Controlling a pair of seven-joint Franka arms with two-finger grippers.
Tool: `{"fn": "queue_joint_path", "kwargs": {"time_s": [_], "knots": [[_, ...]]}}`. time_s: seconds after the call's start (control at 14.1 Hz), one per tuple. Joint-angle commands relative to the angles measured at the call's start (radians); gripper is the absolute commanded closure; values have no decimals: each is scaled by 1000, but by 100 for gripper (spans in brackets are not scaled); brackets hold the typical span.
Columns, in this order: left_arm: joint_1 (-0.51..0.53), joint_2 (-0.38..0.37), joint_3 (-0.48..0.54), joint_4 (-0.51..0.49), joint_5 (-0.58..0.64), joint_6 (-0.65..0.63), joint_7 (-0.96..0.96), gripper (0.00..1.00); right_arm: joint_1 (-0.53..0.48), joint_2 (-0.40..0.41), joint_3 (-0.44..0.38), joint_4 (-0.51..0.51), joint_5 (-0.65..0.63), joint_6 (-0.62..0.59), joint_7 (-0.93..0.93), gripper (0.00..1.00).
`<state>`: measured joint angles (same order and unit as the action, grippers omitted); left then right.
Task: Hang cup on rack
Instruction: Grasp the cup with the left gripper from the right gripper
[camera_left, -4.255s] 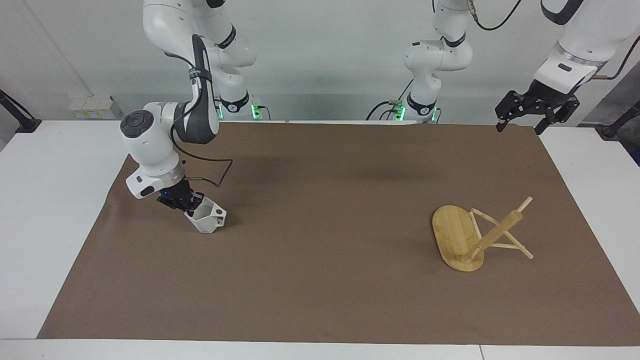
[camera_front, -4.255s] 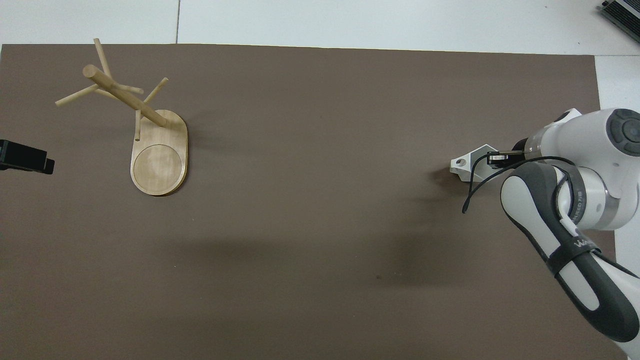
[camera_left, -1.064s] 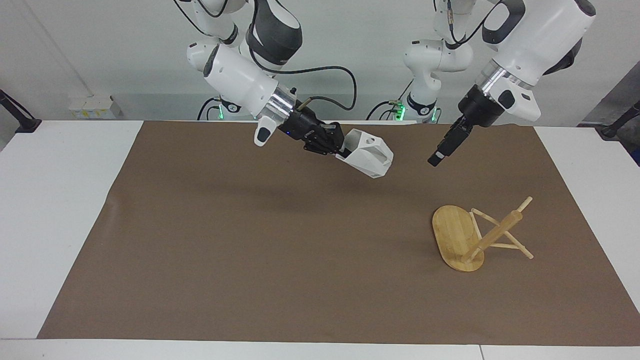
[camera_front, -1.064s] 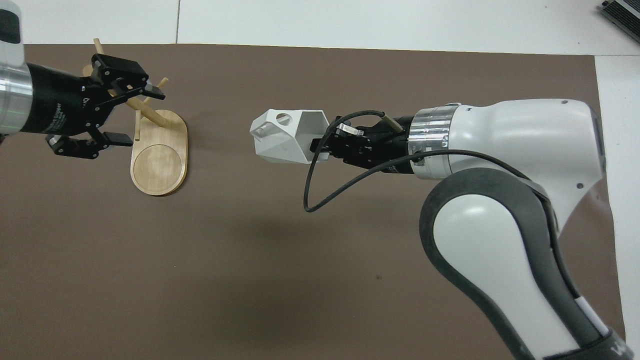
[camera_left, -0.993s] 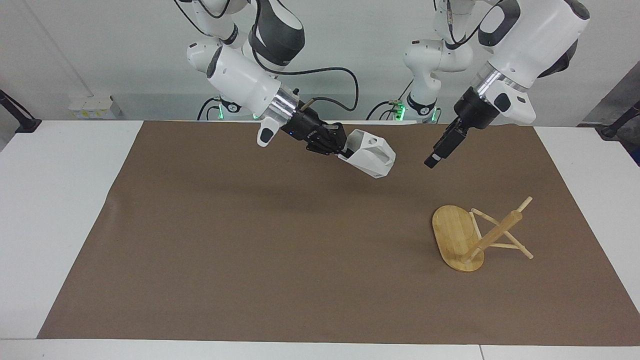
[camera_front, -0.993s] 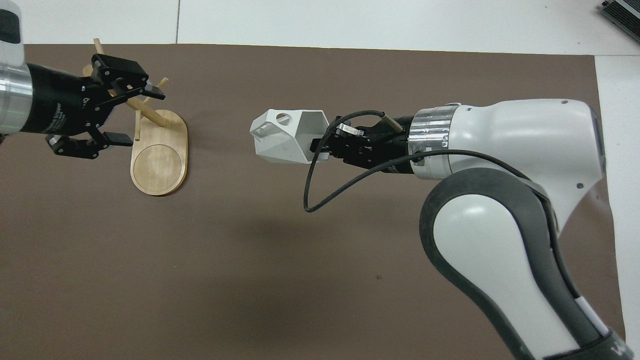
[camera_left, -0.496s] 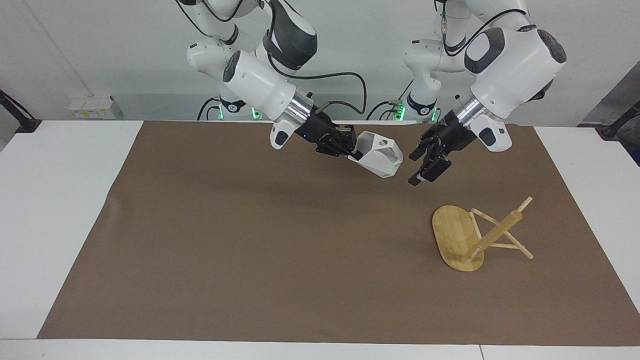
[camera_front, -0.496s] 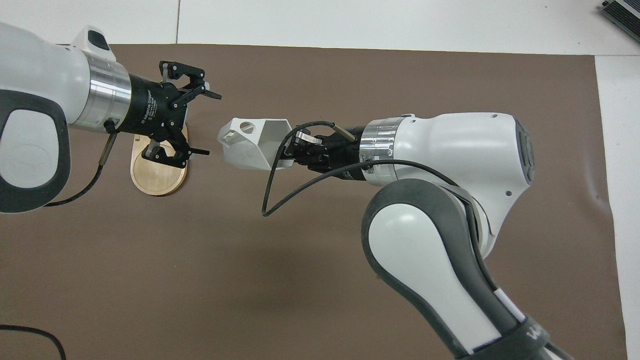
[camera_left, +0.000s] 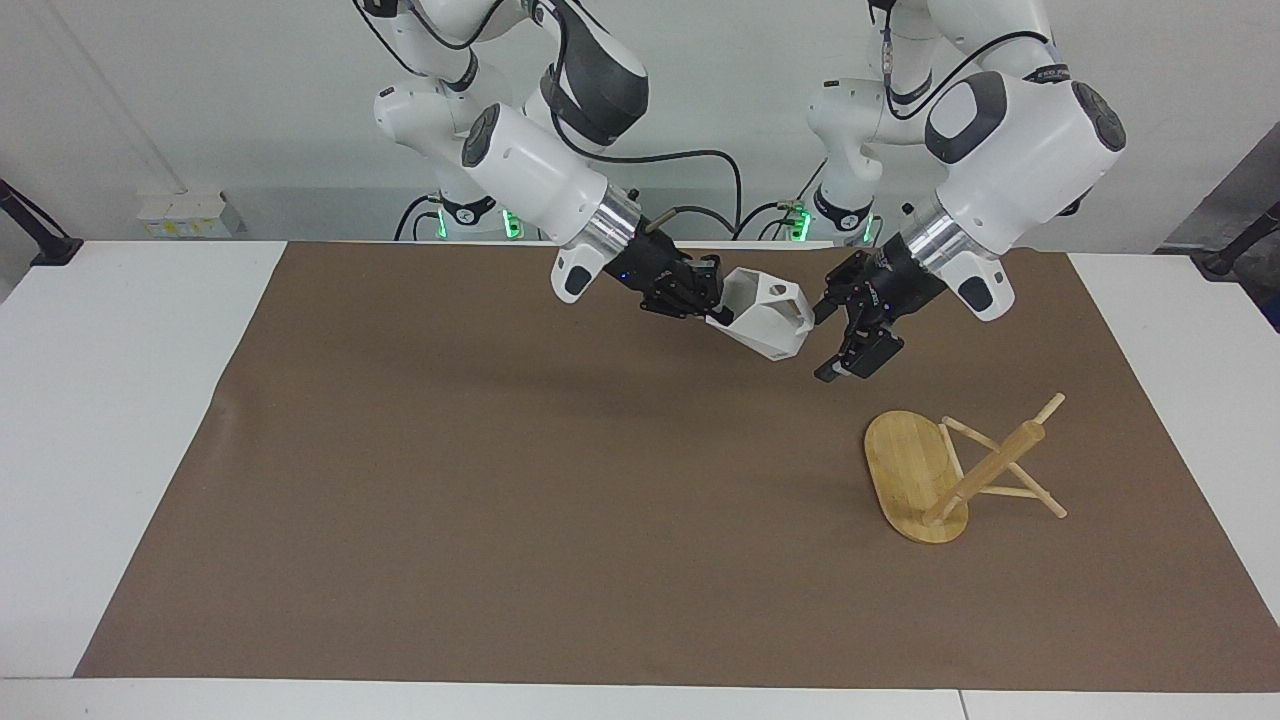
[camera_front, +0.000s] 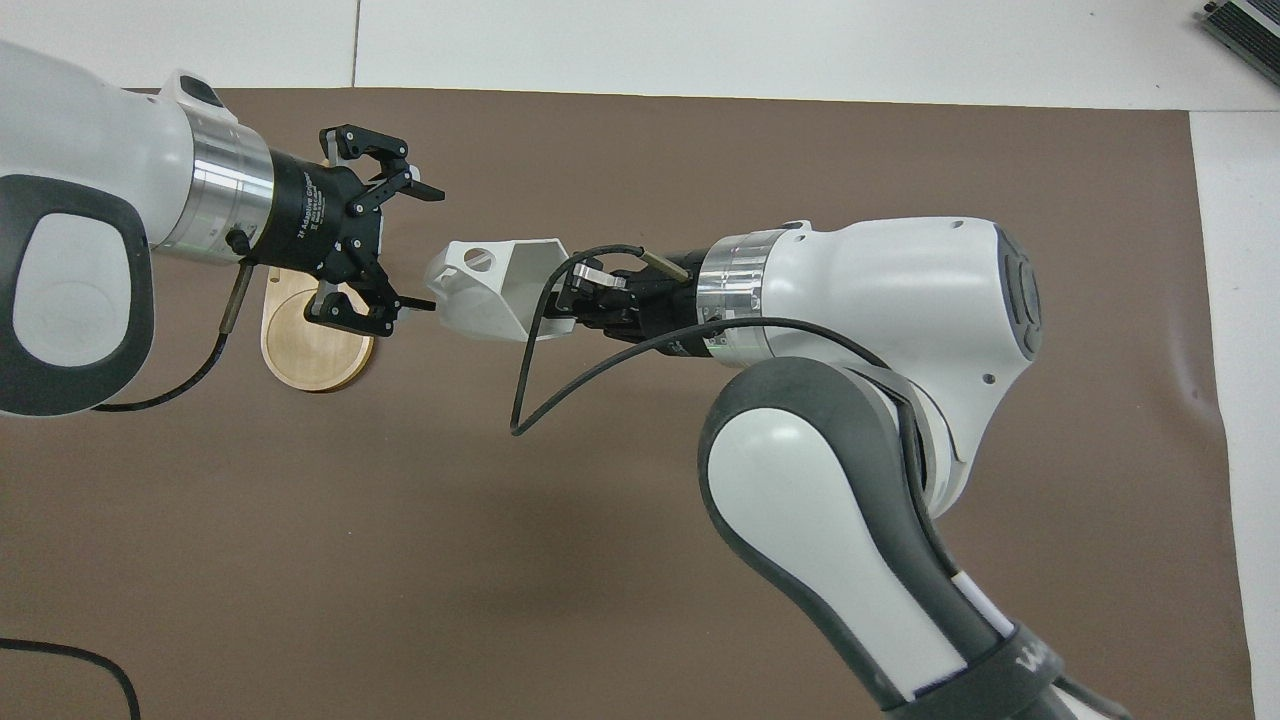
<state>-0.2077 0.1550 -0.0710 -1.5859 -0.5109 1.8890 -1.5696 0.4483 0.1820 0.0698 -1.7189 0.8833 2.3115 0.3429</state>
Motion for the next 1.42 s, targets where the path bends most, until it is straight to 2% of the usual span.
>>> {"fn": "queue_joint_path", "kwargs": {"time_s": [0.0,0.5,0.78,1.35], "knots": [[-4,-20,5,-45,-28,-16,-126,0,1,13,-1,22,-9,0,-4,100],[21,-26,5,-68,-121,-36,-213,0,1,13,-2,24,-7,-1,1,100],[19,-49,5,-140,-178,-62,-227,0,1,13,-2,24,-7,-1,1,100],[22,-48,4,-125,-201,-100,-205,0,-2,14,-2,25,-4,-1,1,100]]}}
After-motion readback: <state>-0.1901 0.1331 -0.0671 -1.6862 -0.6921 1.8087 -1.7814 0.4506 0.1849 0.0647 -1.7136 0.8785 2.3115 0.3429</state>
